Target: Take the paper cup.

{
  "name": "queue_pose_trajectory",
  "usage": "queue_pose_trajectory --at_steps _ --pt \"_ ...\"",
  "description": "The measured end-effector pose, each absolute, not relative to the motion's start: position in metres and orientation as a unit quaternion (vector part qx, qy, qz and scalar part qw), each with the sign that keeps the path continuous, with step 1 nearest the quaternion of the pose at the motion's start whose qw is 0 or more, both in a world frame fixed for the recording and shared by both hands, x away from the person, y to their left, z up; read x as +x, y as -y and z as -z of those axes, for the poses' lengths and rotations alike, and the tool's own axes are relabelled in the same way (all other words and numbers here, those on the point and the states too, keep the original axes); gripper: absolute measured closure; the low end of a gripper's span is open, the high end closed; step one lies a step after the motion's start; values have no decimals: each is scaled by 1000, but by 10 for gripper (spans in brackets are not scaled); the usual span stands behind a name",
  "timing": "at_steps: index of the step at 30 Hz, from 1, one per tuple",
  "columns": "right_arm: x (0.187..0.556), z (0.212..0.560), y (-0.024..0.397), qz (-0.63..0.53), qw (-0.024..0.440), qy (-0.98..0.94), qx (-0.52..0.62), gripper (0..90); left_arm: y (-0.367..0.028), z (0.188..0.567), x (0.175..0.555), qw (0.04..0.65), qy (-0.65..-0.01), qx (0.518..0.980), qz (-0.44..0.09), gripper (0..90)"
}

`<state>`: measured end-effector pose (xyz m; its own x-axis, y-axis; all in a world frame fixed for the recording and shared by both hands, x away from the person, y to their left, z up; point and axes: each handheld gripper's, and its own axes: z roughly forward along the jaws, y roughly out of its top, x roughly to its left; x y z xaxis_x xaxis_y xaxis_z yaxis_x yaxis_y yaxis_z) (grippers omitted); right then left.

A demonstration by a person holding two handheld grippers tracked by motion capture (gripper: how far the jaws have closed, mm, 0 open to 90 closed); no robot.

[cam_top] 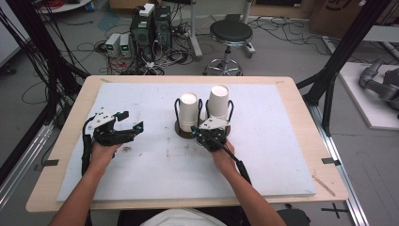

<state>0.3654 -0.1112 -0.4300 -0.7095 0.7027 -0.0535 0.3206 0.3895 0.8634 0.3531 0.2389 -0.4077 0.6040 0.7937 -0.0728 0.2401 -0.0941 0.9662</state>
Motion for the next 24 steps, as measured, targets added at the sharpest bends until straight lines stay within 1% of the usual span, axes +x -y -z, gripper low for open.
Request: queue_pose_trajectory --at_steps 17,24 --pt "368 441 95 -453 224 -784 361 900 -240 408 354 563 -371 696 -247 207" --pt "368 443 94 -456 221 -778 372 900 -242 408 354 565 -372 694 -246 207"
